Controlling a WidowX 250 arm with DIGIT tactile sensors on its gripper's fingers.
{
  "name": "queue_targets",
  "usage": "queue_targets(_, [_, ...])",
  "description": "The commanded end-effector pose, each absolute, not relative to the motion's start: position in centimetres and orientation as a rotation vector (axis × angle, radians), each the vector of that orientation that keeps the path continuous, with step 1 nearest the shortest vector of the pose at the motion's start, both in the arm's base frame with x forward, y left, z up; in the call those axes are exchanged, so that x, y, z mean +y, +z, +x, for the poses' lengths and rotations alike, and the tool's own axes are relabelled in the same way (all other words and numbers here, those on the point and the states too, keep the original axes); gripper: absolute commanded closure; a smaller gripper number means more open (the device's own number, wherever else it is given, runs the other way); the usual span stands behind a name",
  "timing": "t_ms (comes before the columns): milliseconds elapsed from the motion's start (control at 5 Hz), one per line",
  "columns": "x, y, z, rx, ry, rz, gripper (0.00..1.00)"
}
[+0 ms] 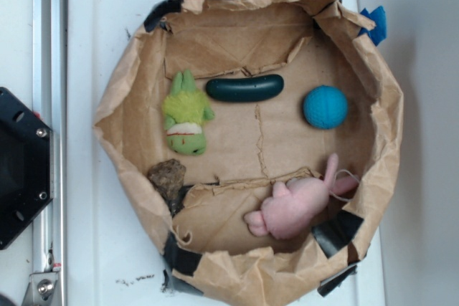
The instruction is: Grab the plastic pickle.
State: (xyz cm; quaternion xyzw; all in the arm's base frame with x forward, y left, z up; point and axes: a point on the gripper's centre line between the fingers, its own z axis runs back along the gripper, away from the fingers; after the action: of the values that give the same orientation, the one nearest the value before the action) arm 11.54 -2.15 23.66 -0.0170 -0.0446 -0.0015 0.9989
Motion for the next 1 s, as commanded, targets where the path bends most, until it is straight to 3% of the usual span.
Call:
queue_targets(0, [-2.2, 23.7, 11.5, -0.089, -0.003, -0.034, 0.0])
queue_targets(200, [-3.1, 23.0, 14.9, -0.082, -0.024, -0.015, 0.0])
queue_targets(600, [-3.5, 20.1, 24.9, -0.083, -0.073, -0.039, 0.0])
queue_targets(800, [-2.7, 19.1, 27.8, -0.133, -0.152, -0.03, 0.0])
